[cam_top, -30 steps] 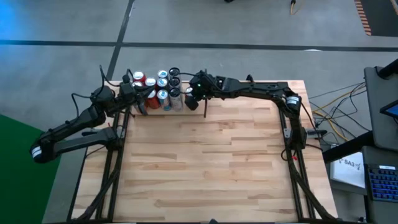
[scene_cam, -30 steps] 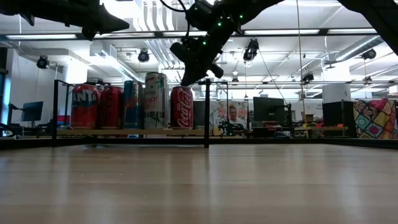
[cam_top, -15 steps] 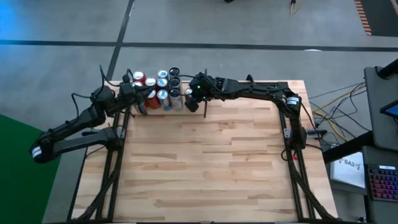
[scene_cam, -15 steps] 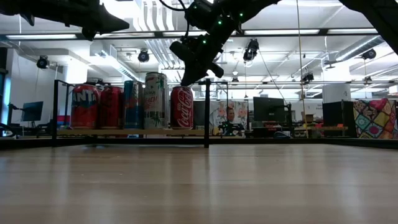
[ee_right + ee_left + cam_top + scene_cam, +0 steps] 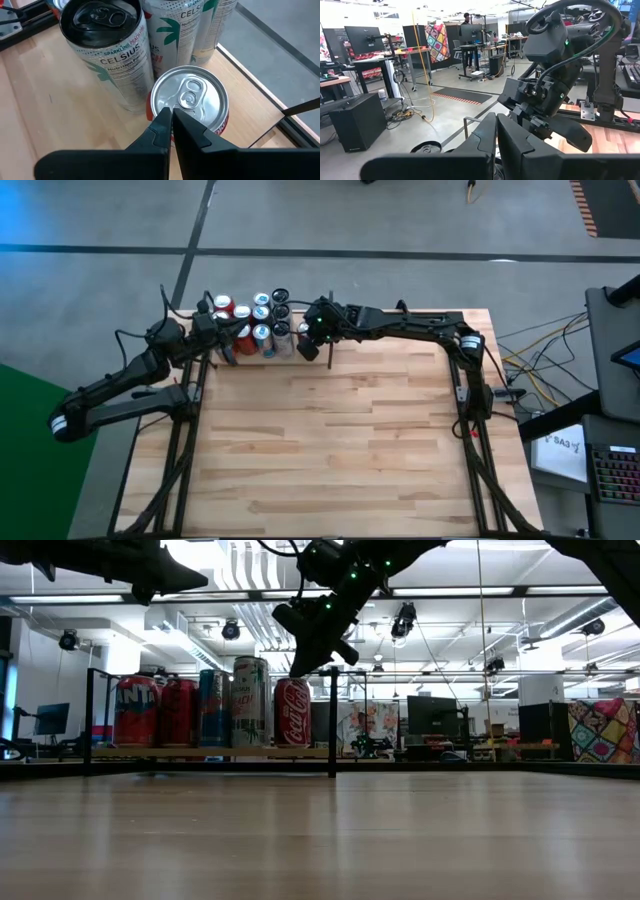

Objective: Place canned beverage on shelf
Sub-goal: Adjust the red white soda can on the shelf

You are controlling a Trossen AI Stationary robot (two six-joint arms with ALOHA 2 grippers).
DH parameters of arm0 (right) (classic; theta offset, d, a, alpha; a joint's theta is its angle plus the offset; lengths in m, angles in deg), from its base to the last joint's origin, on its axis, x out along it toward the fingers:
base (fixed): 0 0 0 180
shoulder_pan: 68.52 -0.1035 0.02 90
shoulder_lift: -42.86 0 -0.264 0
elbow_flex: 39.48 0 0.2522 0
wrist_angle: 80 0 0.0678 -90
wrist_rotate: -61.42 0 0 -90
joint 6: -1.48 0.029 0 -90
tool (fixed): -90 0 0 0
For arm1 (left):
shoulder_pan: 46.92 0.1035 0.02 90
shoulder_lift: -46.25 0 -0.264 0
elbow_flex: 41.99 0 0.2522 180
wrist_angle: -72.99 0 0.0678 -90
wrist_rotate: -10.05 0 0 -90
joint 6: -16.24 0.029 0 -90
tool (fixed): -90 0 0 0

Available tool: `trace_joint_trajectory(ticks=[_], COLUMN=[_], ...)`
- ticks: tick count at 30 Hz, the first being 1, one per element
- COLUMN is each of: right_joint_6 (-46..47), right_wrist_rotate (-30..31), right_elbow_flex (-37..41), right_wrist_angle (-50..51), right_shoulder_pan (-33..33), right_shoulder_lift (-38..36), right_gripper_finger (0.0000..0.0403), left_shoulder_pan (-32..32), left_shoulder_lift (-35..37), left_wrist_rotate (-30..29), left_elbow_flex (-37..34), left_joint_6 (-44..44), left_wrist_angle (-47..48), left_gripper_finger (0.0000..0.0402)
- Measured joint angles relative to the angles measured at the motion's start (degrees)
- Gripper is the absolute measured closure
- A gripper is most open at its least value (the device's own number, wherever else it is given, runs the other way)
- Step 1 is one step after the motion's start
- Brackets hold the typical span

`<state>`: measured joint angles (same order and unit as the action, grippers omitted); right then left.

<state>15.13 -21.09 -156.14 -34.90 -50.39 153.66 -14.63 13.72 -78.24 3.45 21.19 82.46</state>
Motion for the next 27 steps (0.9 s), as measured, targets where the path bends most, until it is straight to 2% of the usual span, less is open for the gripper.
trace_joint_trajectory(ticks=[12, 27], right_joint_6=[-2.7, -6.3], right_wrist_rotate=[-0.1, 0.1], right_elbow_flex=[-2.9, -2.7], right_wrist_angle=[-0.3, -5.4], right_shoulder_pan=[0.3, 4.4], right_shoulder_lift=[0.0, 2.7], right_gripper_finger=[0.0394, 0.0394], left_shoulder_pan=[0.0, 0.0], left_shoulder_lift=[0.0, 0.0], left_wrist_rotate=[0.0, 0.0], left_elbow_flex=[0.0, 0.0], left_joint_6=[0.0, 0.0], left_wrist_angle=[0.0, 0.0], left_gripper_finger=[0.0402, 0.0402])
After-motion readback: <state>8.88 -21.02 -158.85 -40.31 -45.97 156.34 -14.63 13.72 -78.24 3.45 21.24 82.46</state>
